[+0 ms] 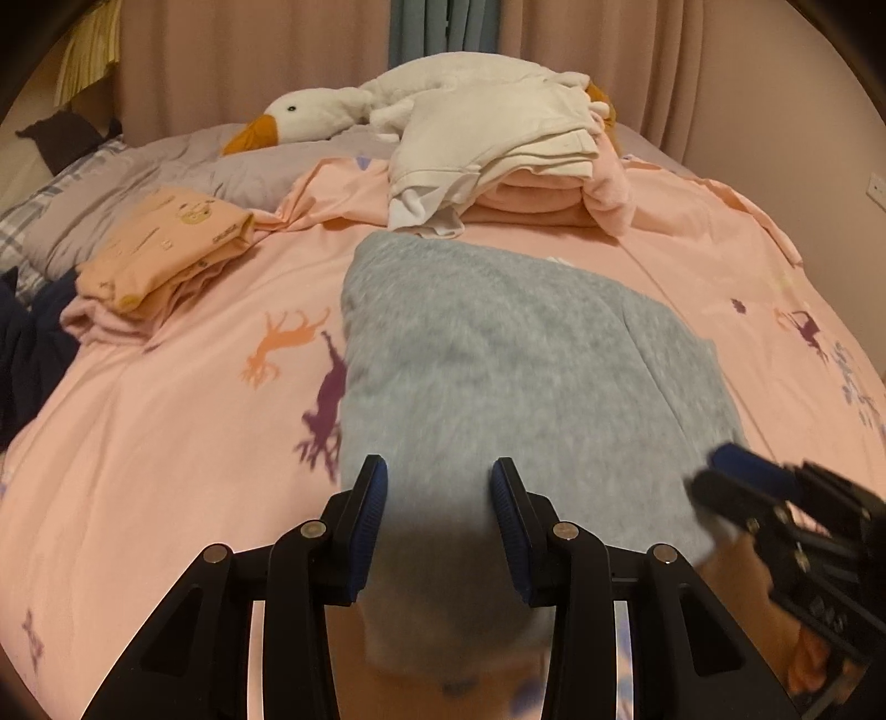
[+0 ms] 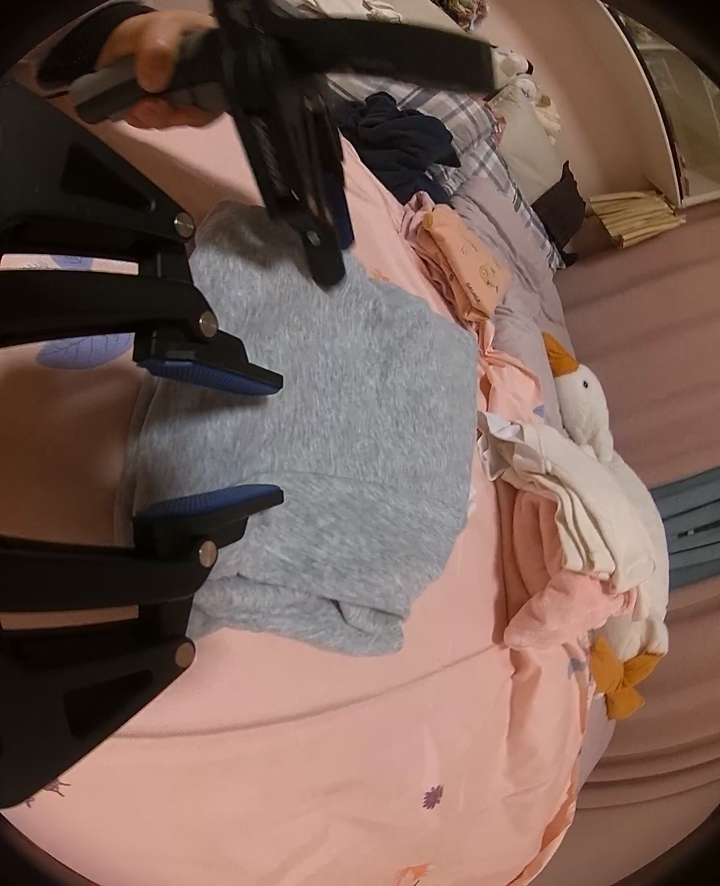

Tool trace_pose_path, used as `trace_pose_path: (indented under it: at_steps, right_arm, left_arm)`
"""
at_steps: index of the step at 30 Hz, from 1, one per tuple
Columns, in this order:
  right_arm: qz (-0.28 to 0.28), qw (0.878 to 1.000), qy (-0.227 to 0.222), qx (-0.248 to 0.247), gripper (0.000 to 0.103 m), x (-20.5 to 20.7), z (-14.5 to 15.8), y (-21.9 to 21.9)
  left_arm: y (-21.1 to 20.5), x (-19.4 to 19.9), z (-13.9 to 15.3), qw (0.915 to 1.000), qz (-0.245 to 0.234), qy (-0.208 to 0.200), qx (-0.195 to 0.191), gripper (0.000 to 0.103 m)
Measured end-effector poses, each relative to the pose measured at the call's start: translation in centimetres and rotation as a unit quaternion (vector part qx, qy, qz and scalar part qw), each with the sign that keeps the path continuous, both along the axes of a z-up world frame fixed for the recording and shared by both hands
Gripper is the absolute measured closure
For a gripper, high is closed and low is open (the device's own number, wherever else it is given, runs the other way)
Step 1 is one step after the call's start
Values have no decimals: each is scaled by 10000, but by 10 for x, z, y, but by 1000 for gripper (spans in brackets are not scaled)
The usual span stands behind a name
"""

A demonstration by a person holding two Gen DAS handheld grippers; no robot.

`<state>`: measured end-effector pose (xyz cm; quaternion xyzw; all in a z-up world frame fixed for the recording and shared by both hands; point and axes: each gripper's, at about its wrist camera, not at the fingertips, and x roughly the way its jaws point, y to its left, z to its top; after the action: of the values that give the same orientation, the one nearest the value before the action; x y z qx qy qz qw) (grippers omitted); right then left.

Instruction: Fold small clothes

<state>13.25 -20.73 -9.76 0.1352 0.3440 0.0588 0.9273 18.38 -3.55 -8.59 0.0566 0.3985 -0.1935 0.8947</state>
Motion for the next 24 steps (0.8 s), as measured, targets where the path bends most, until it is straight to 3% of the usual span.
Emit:
trace_pose_path:
  at_steps: [8, 16, 17, 18, 20, 24]
  right_arm:
    - [-42, 9991, 341, -238, 70, 0, -6, 9]
    - [-209, 9991, 372, -54, 66, -43, 12, 2]
    - [-247, 9991, 344, -90, 62, -50, 16, 1]
    - [-303, 9989, 323, -139, 58, -59, 21, 0]
    - [-366, 9987, 311, -160, 39, -69, 28, -2]
    - [-438, 9982, 290, -284, 21, -87, 43, 0]
  left_arm:
    - [11, -18, -10, 9997, 93, 199, -82, 63]
    - [23, -54, -1, 9985, 389, 389, -30, 61]
    - [26, -59, 2, 9983, 438, 385, -18, 56]
    - [28, -64, 5, 9981, 487, 380, -26, 45]
    - [33, -75, 13, 9976, 583, 378, -41, 25]
    - [40, -94, 30, 9971, 675, 328, -121, 22]
